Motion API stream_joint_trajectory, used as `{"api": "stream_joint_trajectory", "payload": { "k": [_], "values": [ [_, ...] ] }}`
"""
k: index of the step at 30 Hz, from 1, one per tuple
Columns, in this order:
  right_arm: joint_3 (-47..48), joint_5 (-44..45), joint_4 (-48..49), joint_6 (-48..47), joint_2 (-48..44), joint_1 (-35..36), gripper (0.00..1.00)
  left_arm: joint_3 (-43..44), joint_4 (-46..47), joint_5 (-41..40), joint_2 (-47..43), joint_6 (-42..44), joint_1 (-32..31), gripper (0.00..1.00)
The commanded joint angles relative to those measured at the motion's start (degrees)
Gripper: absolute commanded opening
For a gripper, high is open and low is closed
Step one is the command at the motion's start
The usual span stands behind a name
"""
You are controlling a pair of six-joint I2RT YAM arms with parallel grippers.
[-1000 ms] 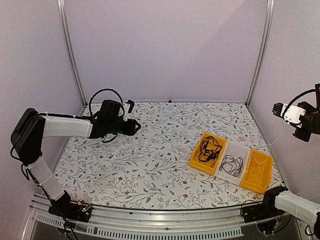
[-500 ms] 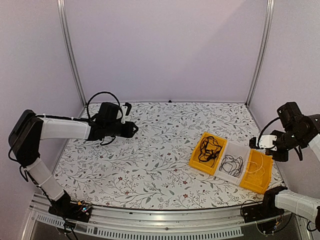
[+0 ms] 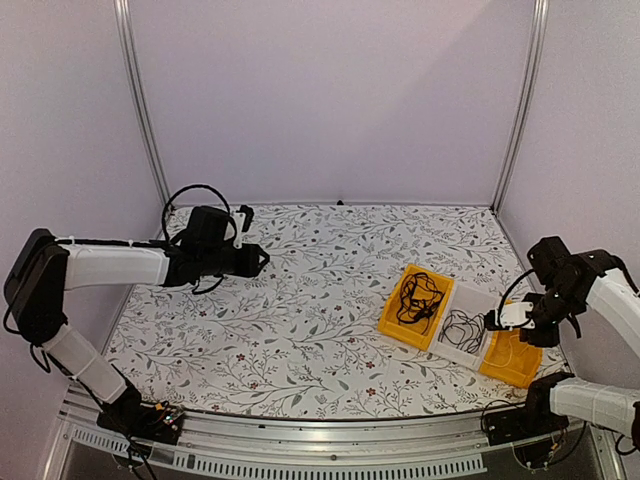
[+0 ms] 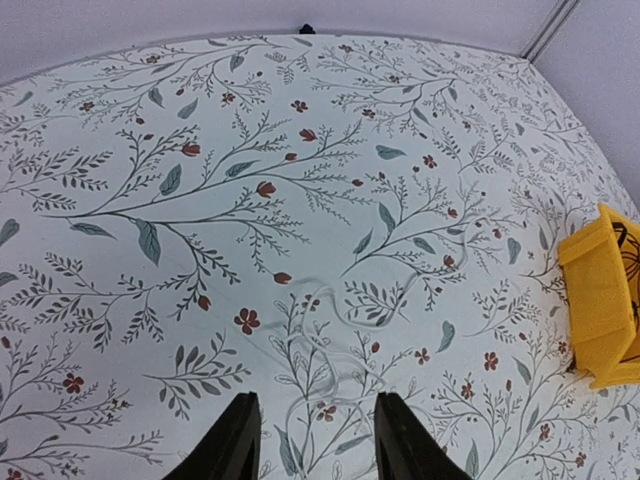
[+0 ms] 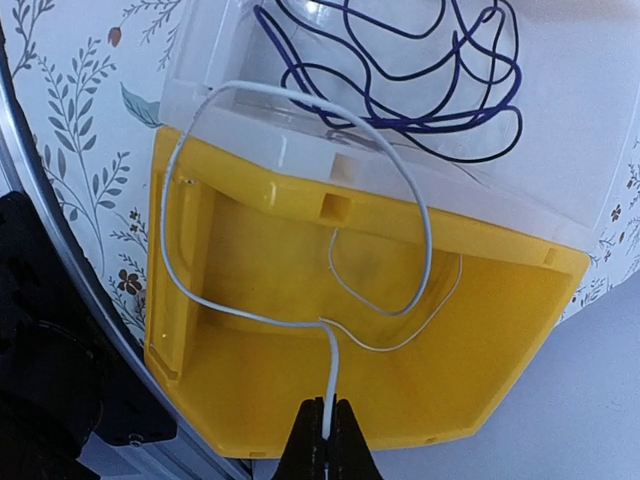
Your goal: Untangle the cables
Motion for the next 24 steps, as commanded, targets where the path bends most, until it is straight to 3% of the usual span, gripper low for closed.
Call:
{"api": "stream_joint_trajectory", "payload": {
  "k": [1, 5, 16, 21, 24],
  "values": [
    [4.27, 1.66, -0.01, -8.17, -2.31, -2.07, 0.00, -0.72, -0.19, -2.21, -1.42, -0.50, 0.02, 0.42],
    [7.34, 4.66, -3.15, -15.86, -6.17, -2.43, 0.00, -0.50, 1.09, -1.77, -0.01, -1.06, 0.02, 0.43],
    [16.58, 14.84, -7.78, -22.48, -4.55, -3.74, 0.00, -3.81, 5.12, -0.93, 0.91, -2.05, -0.13, 0.42],
    [16.67, 14.10, -7.35, -25.17, -0.76, -8.41, 0.00, -5.03, 6.24, -0.93, 0.81, -1.94, -0.10, 0.42],
    [11.88, 13.60, -3.55, -24.93, 1.08, -8.82, 0.00, -5.24, 6.35, -1.24, 0.81, -1.90, -0.10, 0.42]
  ]
}}
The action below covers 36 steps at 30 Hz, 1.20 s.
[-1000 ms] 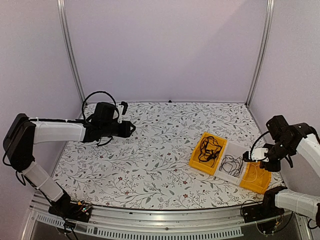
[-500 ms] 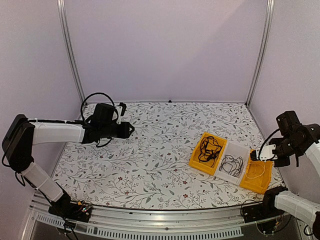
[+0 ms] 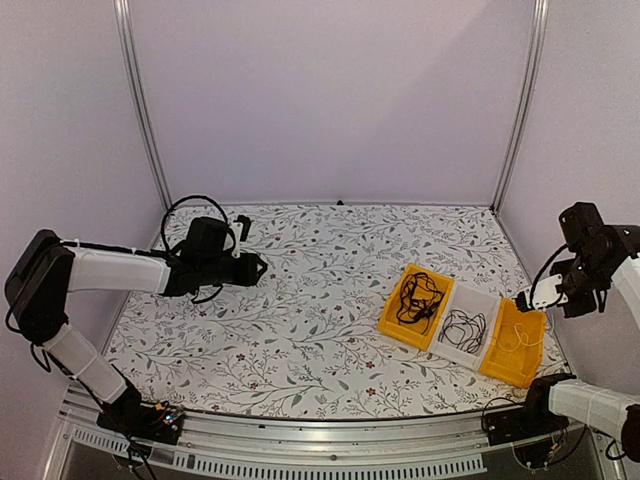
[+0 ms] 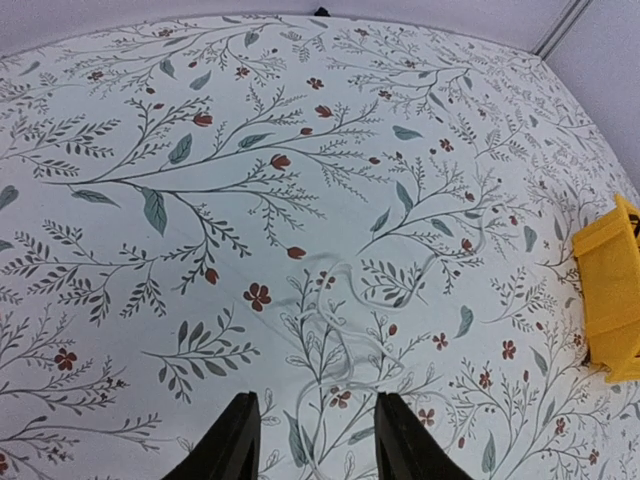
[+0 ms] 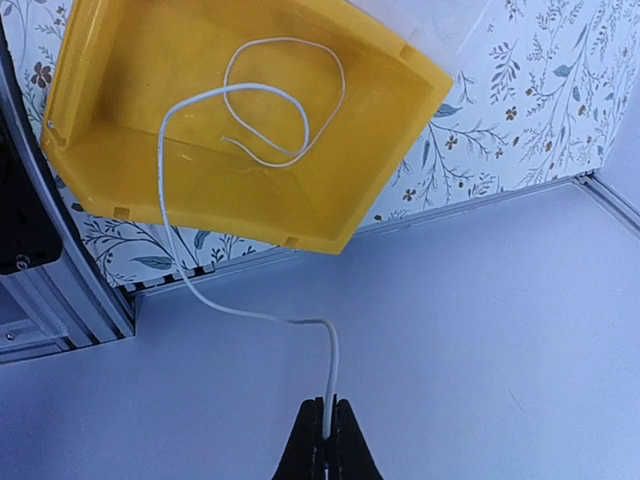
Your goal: Untangle the cables
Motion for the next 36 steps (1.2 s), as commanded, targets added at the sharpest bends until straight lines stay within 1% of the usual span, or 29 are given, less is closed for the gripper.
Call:
{"api": "stream_joint_trajectory", "payload": {
  "k": [1, 3, 6, 12, 15, 19, 21, 25, 26, 32, 33, 36],
  "values": [
    [-6.00, -0.67, 5.06, -2.49, 2.48, -1.16, 0.00, -0.64, 2.15, -0.26, 0.44, -0.32, -0.06, 0.42],
    [-10.83, -1.17, 9.89, -2.52, 3.25, -1.20, 0.00, -0.28, 1.44, -0.60, 0.03, -0.16, -0.12, 0.42],
    [-14.76, -2.37, 15.76, -1.71, 5.08, -1.14, 0.00, 0.43, -0.04, -1.54, -0.87, 0.55, -0.01, 0.42],
    [-15.16, -7.49, 20.47, 3.93, 13.09, -1.10, 0.00, 0.99, -2.63, -2.93, -2.35, 0.77, 0.02, 0.42],
    [-15.61, -9.71, 22.88, 6.52, 16.48, -1.12, 0.00, 0.90, -2.78, -2.78, -2.32, -0.67, -0.08, 0.43],
    [-16.26, -10.42, 24.69, 9.69, 21.86, -1.11, 0.03, 1.50, -2.84, -1.91, -1.60, -2.54, -0.23, 0.42],
    [-15.42, -10.83, 24.03, 11.48, 23.82, -1.10, 0.07, 1.98, -3.05, -1.90, -1.45, -2.57, -0.31, 0.42],
    [-9.81, -12.99, 19.46, 14.56, 24.36, -1.12, 0.25, 3.40, -4.57, -2.16, -0.50, -0.84, -0.28, 0.43],
    [-8.02, -13.28, 17.59, 15.10, 24.03, -1.10, 0.28, 4.26, -5.26, -2.24, -0.18, -0.25, -0.24, 0.43],
    [5.47, -11.79, 7.67, 12.63, 21.43, -1.10, 0.46, 7.35, -11.36, -2.28, 0.23, 0.26, 0.61, 0.44],
    [7.91, -11.69, 6.29, 12.05, 21.40, -1.10, 0.47, 7.54, -11.90, -2.15, 0.19, 0.03, 0.89, 0.45],
    [13.80, -13.49, 4.53, 11.22, 23.20, -1.06, 0.49, 7.75, -13.09, -0.96, -0.01, -1.66, 2.35, 0.46]
  ]
}}
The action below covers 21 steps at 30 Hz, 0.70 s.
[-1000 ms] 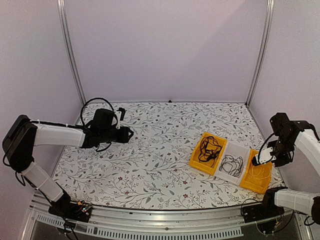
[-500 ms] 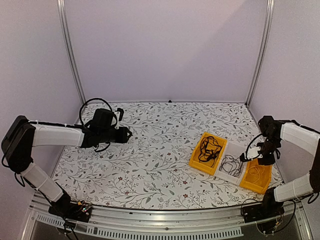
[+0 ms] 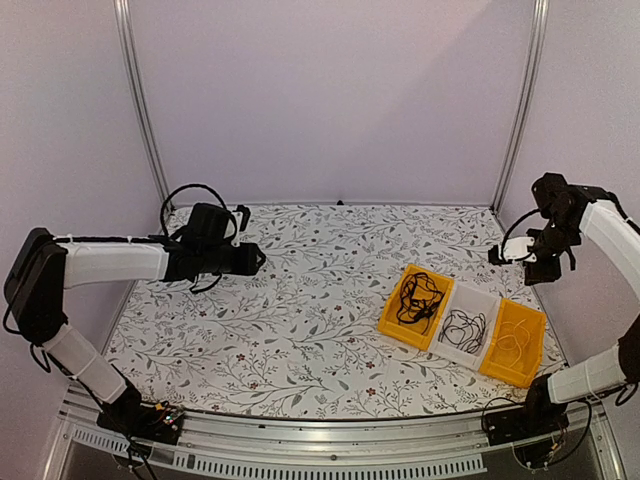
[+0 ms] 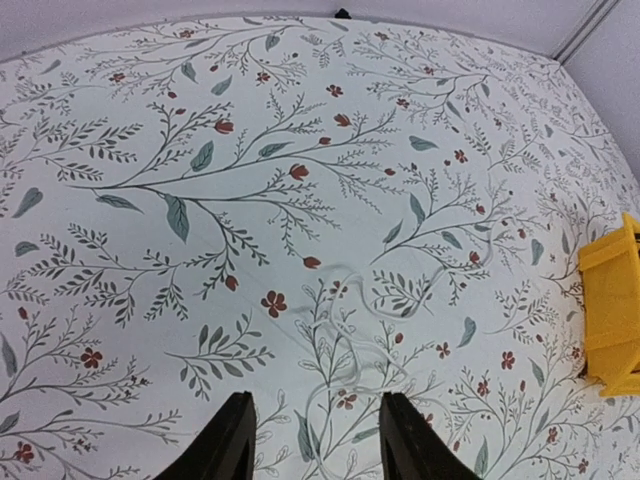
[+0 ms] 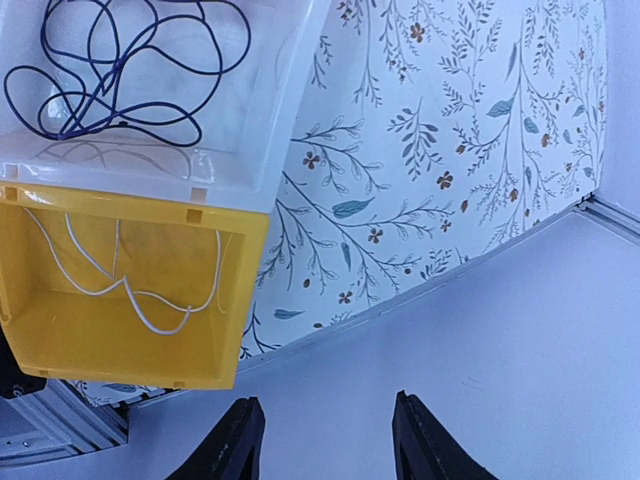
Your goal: Untangle the cables
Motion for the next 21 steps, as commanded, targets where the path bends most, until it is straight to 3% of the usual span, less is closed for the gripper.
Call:
{"api": "stream_joint_trajectory", "payload": {
  "k": [1, 6, 14, 21],
  "values": [
    [7.56, -3.34, -5.32, -1.02, 1.22, 0.27, 0.49, 1.26, -4.34, 1.67, 0.24, -1.91, 2.43, 0.46],
    [13.93, -10.24, 0.78, 8.48, 6.74, 6.60, 0.49, 2.02, -7.69, 6.25, 2.28, -4.04, 4.78, 0.45],
    [16.18, -18.03, 16.12, 25.39, 13.32, 24.88, 0.44, 7.49, -9.74, 18.20, 10.35, -4.78, 5.47, 0.45],
    [22.53, -29.55, 23.36, 39.05, 25.21, 27.51, 0.36, 20.88, -14.13, 18.03, 21.47, -7.82, 5.56, 0.44]
  ]
}}
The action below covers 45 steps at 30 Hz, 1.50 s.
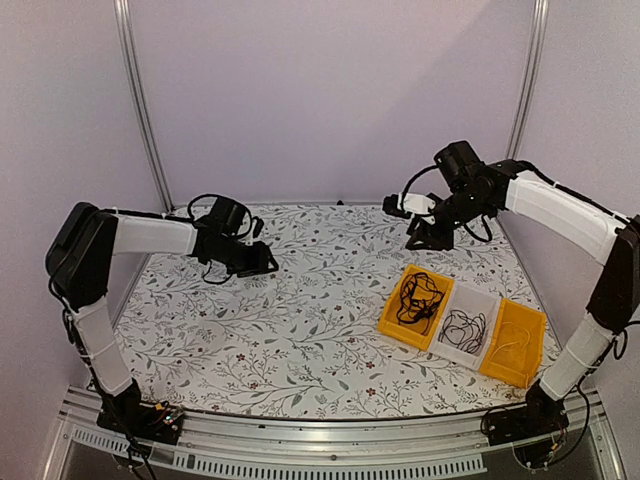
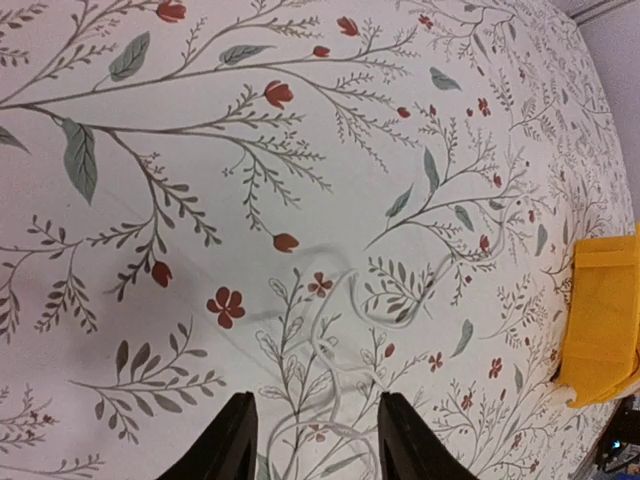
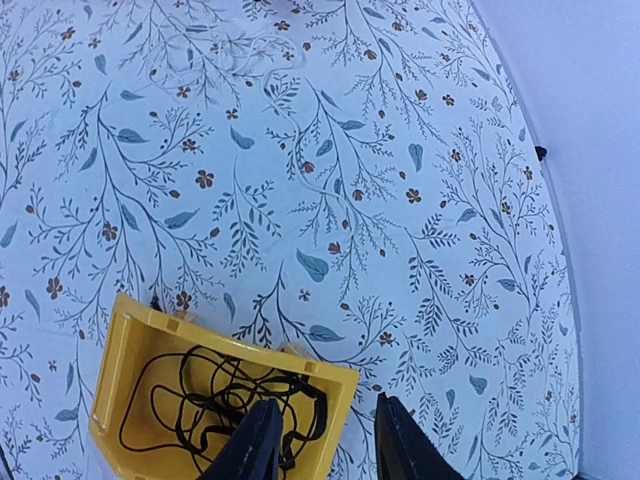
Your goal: Untangle the cables
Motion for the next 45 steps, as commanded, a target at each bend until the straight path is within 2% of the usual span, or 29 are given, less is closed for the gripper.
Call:
{"api": "stream_joint_trajectory", "payload": {
  "k": [1, 7, 9, 13, 18, 25, 27, 29, 32, 36, 40, 45],
  "values": [
    [5.41, -8.67, 6.13, 12.69, 7.45, -0.29, 0.35, 9.16, -3.81, 2.15, 6.46, -2.44, 0.30, 0.43],
    [11.06, -11.22, 6.51, 18.26, 16.50, 0.01, 0.34, 17.19, -5.83, 5.84, 13.44, -0.37, 0.18, 0.41],
    [11.95, -11.48, 6.50, 18.53, 17.68, 0.23, 0.34, 19.32, -7.98, 8.90, 14.63, 4.65, 0.21, 0.41],
    [13.10, -11.90, 6.37, 18.88, 18.57, 0.84, 0.35, 19.74, -11.29, 8.26, 15.10, 14.74, 0.25, 0.42],
    [13.47, -11.14, 6.11, 18.56, 19.13, 2.48, 0.35, 26.15, -17.65, 10.56, 21.08, 18.36, 0.35, 0.36],
    [13.22, -10.05, 6.04, 18.07, 19.07, 3.49, 0.35, 26.98, -16.28, 12.31, 22.65, 18.11, -0.15, 0.24],
    [13.19, -9.91, 6.03, 18.05, 19.07, 3.52, 0.35, 27.24, -16.31, 12.70, 23.02, 18.11, -0.28, 0.18],
    [13.13, -9.74, 6.04, 17.97, 18.99, 3.53, 0.35, 27.27, -16.23, 13.13, 22.93, 18.11, -0.32, 0.09],
    [13.12, -9.39, 6.35, 18.01, 18.90, 3.53, 0.35, 26.08, -15.69, 13.39, 21.21, 18.13, -0.47, 0.00],
    [13.16, -9.54, 6.91, 18.34, 18.83, 3.53, 0.38, 18.86, -8.04, 17.75, 13.40, 18.25, -1.20, 0.00],
    [15.20, -13.32, 5.85, 16.99, 19.06, 3.63, 0.43, 11.08, 2.00, 22.84, 3.83, 19.06, -3.39, 0.00],
    [19.86, -19.71, 3.13, 14.82, 20.97, 4.41, 0.49, 6.64, 7.41, 25.28, -2.88, 16.98, -5.16, 0.00]
  ]
}}
